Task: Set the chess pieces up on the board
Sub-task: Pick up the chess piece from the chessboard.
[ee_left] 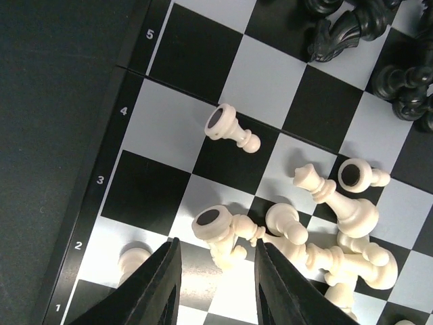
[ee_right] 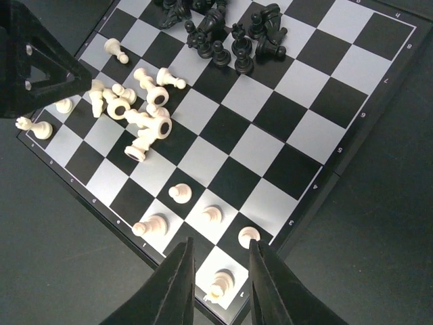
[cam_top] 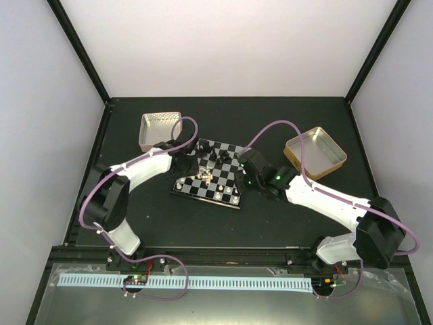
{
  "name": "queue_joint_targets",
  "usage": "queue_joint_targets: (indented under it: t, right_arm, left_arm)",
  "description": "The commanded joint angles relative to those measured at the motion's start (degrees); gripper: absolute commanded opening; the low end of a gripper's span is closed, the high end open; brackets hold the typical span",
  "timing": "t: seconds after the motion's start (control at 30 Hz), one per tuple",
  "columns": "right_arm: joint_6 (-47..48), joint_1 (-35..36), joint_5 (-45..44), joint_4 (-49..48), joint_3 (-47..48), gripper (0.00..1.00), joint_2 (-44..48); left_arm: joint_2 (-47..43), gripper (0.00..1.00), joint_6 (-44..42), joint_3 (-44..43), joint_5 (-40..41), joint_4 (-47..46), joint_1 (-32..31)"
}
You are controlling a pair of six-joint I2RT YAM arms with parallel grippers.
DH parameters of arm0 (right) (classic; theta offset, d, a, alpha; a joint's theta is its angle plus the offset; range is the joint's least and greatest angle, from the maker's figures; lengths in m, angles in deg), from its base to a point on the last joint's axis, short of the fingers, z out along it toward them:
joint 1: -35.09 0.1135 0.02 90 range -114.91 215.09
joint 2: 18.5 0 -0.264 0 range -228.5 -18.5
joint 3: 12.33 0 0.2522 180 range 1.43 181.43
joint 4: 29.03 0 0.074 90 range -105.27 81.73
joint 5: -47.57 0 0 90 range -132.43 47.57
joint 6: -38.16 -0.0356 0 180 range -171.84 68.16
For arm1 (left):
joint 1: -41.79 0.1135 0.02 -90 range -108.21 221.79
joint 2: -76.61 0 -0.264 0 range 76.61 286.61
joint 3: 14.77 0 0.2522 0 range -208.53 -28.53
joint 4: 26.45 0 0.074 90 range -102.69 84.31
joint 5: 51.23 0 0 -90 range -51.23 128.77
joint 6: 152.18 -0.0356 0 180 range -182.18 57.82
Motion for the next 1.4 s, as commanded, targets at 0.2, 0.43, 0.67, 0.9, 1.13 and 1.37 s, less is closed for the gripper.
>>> queue_joint_targets:
  t: [0.2, 0.43, 0.67, 0.9, 1.13, 1.37]
  right_arm:
    - [1.0, -0.4, 1.1, -3.0, 1.3, 0.23, -0.9]
    - [1.5, -0.3, 2.0, -3.8, 1.1, 0.22, -1.5]
    - [1.3, -0.3, 1.9, -3.8, 1.5, 0.22, -1.6]
    - [1.1, -0.3, 2.3, -4.0, 1.3, 0.22, -1.9]
    - [0.8, -0.4, 2.4, -4.3, 1.2, 0.22, -1.9]
    - [0.8, -0.3, 2.4, -4.4, 1.4, 0.22, -2.5]
  left_arm:
    - [3.5, 0.32, -1.0, -1.2, -1.1, -0.4, -0.2]
    - [4.6, 0.32, -0.7, -1.0, -0.9, -2.1, -0.1]
    - [5.5, 0.23, -0.4, -1.4, 1.0, -1.0, 0.0]
    - [5.3, 0.19, -0.6, -0.5, 1.1, -2.3, 0.0]
    - [5.8, 0.29, -1.5, -1.2, 0.9, -2.7, 0.1]
    - [6.5, 0.28, -2.0, -2.1, 2.4, -2.3, 0.1]
